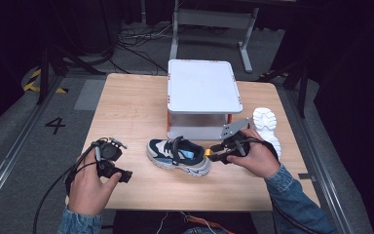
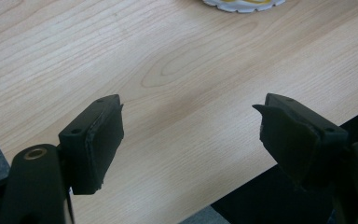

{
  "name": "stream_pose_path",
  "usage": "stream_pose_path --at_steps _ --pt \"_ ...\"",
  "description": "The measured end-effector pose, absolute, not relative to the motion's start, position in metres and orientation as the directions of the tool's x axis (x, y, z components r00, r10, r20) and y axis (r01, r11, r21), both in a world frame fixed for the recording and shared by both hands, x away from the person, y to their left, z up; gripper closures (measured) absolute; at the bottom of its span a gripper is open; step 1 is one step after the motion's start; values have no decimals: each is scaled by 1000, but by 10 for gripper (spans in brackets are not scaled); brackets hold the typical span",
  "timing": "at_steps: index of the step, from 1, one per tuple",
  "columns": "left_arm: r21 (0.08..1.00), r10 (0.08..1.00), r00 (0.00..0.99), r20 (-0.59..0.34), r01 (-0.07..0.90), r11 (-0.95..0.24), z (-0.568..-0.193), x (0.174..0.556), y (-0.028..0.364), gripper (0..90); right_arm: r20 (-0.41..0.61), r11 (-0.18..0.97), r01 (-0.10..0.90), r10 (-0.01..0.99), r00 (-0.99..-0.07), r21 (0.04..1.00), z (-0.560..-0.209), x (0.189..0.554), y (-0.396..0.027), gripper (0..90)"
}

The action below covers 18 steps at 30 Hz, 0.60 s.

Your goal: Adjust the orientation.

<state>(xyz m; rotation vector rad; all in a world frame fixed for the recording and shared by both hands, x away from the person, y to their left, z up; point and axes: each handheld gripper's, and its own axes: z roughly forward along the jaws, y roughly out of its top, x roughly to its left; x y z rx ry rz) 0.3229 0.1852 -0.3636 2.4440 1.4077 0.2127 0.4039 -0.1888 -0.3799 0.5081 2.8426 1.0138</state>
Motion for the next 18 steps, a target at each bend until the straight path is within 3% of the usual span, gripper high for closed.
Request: stream_pose_path --at_steps 7,18 --pt "342 855 517 -20 807 -480 -364 324 183 225 -6 763 234 298 -955 603 -380 399 -180 855" --pt "346 840 542 -21 792 -503 -363 325 170 235 89 771 138 106 -990 621 -381 357 -133 862"
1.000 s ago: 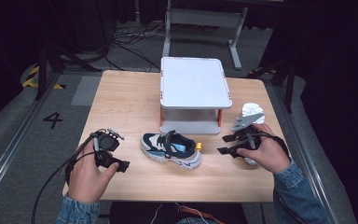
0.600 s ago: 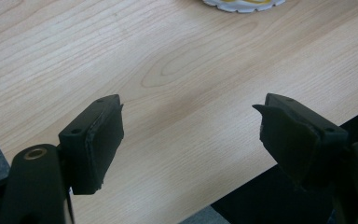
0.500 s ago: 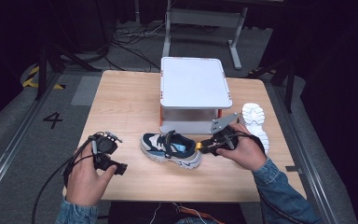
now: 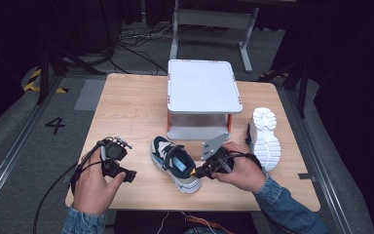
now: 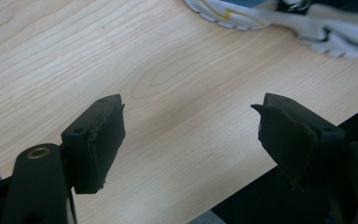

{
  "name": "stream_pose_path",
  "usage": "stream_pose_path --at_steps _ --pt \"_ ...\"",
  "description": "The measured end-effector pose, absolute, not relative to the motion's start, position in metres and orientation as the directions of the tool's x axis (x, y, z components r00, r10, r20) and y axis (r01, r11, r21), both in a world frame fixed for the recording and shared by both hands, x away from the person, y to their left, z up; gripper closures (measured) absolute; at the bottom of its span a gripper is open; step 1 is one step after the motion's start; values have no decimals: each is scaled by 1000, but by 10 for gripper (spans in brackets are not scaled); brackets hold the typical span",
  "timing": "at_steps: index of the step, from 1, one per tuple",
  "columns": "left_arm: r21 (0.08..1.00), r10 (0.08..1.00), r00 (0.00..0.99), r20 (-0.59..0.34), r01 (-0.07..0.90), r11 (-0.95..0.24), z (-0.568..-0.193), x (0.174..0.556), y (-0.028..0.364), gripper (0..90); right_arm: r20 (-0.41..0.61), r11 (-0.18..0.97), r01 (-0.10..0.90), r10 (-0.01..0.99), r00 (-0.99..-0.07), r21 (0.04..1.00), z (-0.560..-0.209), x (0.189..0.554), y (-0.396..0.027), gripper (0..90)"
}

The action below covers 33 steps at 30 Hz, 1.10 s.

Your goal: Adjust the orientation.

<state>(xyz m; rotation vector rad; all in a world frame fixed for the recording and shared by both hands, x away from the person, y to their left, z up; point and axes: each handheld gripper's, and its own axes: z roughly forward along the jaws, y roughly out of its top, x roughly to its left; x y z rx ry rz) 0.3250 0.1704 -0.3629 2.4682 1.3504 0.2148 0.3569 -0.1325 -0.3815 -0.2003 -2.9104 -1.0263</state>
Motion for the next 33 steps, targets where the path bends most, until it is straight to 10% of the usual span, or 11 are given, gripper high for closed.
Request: stream_pose_path --at_steps 7,13,33 --pt "355 814 580 -26 767 -535 -363 328 158 242 126 637 131 54 -991 760 -401 349 -102 806" --pt "359 788 614 -51 748 -559 -360 331 145 247 110 653 122 59 -992 748 -397 344 -111 549" --pt "298 629 774 -73 619 -727 -352 341 92 193 -27 671 364 497 -868 646 -363 370 -243 417"
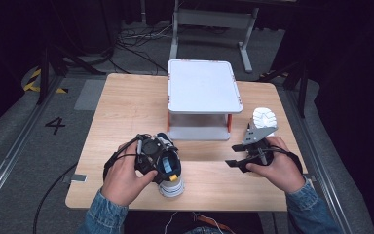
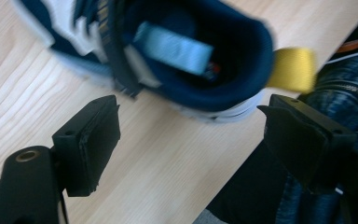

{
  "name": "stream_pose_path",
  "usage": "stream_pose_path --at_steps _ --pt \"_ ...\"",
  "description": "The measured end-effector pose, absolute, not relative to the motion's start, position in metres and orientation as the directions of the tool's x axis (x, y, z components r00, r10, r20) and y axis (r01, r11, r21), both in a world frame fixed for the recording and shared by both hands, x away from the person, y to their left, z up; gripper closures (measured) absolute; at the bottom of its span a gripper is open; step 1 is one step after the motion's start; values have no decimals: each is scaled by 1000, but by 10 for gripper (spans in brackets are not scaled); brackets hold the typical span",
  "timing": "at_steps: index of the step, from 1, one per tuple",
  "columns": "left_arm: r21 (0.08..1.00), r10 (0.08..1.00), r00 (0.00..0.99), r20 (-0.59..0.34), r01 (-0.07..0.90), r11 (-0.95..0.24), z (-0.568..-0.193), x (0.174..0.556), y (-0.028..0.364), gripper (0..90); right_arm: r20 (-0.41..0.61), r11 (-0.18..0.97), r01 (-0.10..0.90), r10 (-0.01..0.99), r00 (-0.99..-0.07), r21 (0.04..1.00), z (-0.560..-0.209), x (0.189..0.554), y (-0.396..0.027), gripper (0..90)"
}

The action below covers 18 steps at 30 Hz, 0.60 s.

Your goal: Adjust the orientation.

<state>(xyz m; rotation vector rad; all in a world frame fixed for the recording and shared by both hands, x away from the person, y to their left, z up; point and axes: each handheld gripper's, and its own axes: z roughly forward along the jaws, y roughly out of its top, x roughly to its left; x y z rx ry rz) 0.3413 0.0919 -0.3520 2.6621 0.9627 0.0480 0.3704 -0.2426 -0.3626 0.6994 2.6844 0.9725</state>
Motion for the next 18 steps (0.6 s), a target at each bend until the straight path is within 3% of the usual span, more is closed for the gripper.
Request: stream_pose_path --at_steps 10,18 --pt "279 550 829 -105 555 -784 -364 346 61 200 13 589 483 625 -780 647 -355 377 -302 399" --pt "201 506 850 -145 526 -826 -389 354 36 334 17 506 605 759 -651 615 -356 376 -351 413"
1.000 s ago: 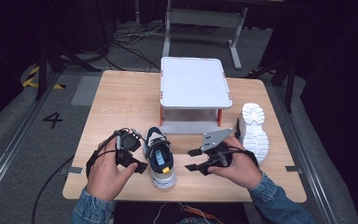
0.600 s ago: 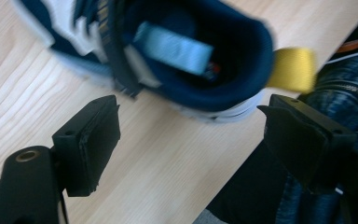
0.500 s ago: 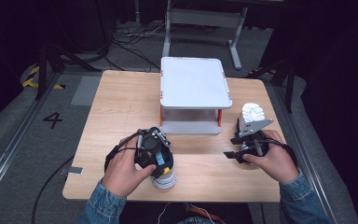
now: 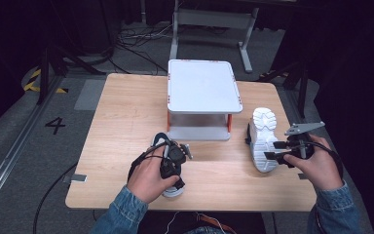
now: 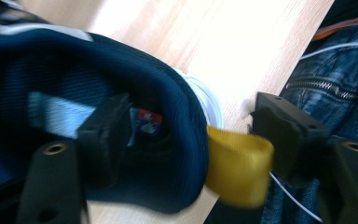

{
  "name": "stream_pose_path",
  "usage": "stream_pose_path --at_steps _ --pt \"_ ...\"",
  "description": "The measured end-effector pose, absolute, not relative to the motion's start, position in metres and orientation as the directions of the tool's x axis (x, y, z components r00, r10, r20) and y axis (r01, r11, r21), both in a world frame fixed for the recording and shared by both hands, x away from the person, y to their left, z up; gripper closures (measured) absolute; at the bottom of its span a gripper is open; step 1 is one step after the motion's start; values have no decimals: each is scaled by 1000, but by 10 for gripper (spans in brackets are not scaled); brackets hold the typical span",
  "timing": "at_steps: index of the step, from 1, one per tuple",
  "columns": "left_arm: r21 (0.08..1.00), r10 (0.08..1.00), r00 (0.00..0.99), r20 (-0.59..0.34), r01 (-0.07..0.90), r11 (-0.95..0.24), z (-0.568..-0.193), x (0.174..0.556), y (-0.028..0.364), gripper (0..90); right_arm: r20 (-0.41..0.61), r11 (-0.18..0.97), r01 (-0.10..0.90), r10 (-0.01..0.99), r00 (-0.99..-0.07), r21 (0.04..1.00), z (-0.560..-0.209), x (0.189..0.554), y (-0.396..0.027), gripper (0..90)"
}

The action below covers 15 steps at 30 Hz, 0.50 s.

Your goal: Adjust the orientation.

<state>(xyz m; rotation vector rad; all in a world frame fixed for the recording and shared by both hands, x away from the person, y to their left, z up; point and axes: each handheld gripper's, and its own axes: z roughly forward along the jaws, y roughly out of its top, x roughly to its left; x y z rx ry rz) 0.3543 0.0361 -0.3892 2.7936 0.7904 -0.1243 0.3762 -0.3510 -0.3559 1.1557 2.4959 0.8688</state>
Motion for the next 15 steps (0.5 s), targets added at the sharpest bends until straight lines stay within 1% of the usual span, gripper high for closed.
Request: stream_pose_path --at_steps 2,4,5,7,8,9,12,13,15 --pt "174 498 851 -166 522 -835 -398 357 31 374 28 481 628 780 -625 613 -357 376 -362 414" --pt "158 495 853 -167 519 -840 -403 358 28 416 39 466 640 790 -612 611 -358 376 -368 415" --pt "132 491 857 -157 511 -849 -406 359 26 446 43 460 644 793 -607 611 -359 376 -371 416" --pt "126 501 854 -137 517 -847 -407 358 25 518 50 448 655 802 -595 608 -360 376 -376 418" --pt "122 494 858 -142 511 -851 -406 358 26 547 49 445 658 805 -591 607 -361 377 -378 418" --pt "126 486 861 -150 504 -855 -404 357 26 613 54 439 665 810 -584 605 -362 377 -382 419" --pt "134 493 858 -143 510 -849 -403 355 26 630 56 433 670 814 -578 603 -363 378 -385 422" --pt "130 462 879 -116 475 -870 -399 355 24 634 56 429 664 814 -578 612 -362 379 -386 422" --pt "132 444 891 -89 453 -882 -395 353 21 628 69 421 666 813 -578 616 -362 378 -385 422"
